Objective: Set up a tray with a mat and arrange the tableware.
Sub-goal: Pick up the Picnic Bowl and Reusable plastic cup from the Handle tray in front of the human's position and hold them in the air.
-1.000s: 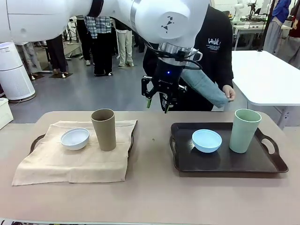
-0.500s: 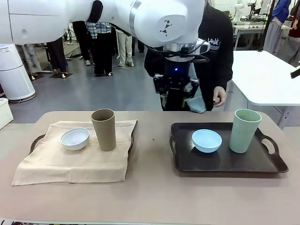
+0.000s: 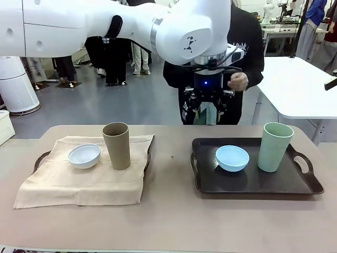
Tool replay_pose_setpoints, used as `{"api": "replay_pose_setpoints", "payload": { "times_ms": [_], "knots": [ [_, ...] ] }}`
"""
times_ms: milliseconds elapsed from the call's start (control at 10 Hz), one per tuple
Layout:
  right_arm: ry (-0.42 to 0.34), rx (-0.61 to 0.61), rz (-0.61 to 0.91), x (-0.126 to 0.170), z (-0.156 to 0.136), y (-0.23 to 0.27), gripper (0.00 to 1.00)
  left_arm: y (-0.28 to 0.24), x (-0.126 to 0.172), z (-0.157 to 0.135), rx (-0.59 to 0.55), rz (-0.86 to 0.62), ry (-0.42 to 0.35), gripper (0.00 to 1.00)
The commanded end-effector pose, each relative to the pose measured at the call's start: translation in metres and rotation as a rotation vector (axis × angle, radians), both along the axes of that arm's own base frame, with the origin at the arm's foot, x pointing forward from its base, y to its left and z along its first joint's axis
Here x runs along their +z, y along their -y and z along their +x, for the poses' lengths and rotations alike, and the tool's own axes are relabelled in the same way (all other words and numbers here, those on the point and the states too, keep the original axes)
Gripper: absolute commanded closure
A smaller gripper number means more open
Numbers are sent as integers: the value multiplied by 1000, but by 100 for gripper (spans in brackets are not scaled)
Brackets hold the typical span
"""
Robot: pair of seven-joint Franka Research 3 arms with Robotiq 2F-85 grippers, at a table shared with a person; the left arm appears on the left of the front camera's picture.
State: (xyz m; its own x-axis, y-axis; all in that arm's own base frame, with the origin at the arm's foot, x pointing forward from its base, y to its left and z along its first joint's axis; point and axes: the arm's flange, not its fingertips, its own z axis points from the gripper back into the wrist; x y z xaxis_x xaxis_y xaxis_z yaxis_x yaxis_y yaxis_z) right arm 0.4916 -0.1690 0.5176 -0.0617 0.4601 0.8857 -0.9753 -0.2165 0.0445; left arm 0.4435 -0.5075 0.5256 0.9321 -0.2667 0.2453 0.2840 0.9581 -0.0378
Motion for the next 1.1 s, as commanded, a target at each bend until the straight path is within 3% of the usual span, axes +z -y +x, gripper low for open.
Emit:
{"api": "replay_pose_setpoints", "payload": {
  "times_ms": [0, 200, 500, 800, 900, 1000],
  "knots": [
    [-8, 108, 67, -19, 18, -2, 0, 3, -4, -1, -6, -3, -3, 37],
    [-24, 181, 83, -56, 41, -4, 0, 1, -18, 7, 0, 13, -5, 37],
    [-83, 29, 7, -93, 64, -10, 0, 6, -32, 12, 3, 4, 10, 37],
    [-55, -21, -48, -117, 70, -31, 0, 11, -50, 13, -6, 27, 10, 37],
    [-48, -61, -40, -112, 66, -34, 0, 11, -50, 12, 18, 83, 1, 37],
    [-55, 1, -33, -115, 76, -14, 0, 10, -45, 13, -5, 19, -21, 37]
  ]
}}
